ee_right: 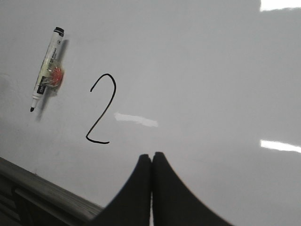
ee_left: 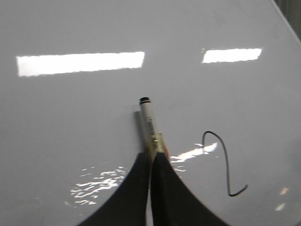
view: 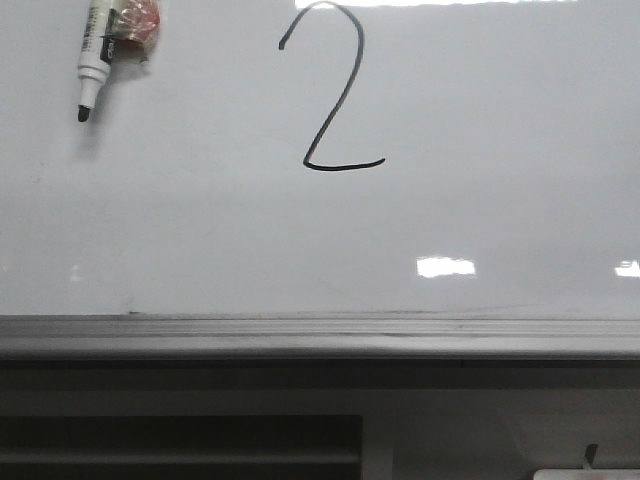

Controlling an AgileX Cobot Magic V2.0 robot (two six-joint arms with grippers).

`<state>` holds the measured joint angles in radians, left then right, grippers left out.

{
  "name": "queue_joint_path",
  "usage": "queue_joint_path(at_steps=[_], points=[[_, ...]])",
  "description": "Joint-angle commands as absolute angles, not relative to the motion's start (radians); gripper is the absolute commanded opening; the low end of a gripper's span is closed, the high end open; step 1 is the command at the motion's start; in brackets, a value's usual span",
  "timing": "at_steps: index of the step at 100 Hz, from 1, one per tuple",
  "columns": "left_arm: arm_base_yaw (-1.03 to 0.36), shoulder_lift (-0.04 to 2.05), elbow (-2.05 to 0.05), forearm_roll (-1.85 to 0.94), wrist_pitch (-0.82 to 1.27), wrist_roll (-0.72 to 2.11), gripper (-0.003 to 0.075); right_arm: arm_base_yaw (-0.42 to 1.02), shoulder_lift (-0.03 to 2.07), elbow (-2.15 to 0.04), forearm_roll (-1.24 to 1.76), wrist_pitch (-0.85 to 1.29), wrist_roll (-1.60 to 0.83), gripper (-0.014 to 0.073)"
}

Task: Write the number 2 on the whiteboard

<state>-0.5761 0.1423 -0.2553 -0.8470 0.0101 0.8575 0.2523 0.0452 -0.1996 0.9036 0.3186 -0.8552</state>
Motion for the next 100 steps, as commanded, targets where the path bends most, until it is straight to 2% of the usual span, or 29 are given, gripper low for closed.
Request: queue_joint_path(at_steps=[1,22,50,65,100], points=[[-0.498,0.176,-0.267,-0.541,-0.045,0.549,-0.0020,0.245,0.054,-0.226,0.926,0.264,-0.867,-0.0069],[-0.266,0.126,-0.185,-0.247,-0.045,0.230,-0.0020,0.245,0.054,-0.226,0.926,0.264,-0.867,-0.0069],[-0.064,-0.006,-0.055,-0.121,-0.041,0.119,-0.0020,0.245,0.054,-0.226,0.926,0.264,-0.867,-0.0069],[-0.008,-0.032,0.008,-0.098,-0.043,0.076,-0.0020,0.245,0.054,-0.226,0.926,0.264,-0.867,-0.0069],[-0.006,-0.032,0.013,-0.088,-0.009,0.052,-0.0020,0.245,0.054,-0.226,0.926,0.264,-0.867,-0.0069]])
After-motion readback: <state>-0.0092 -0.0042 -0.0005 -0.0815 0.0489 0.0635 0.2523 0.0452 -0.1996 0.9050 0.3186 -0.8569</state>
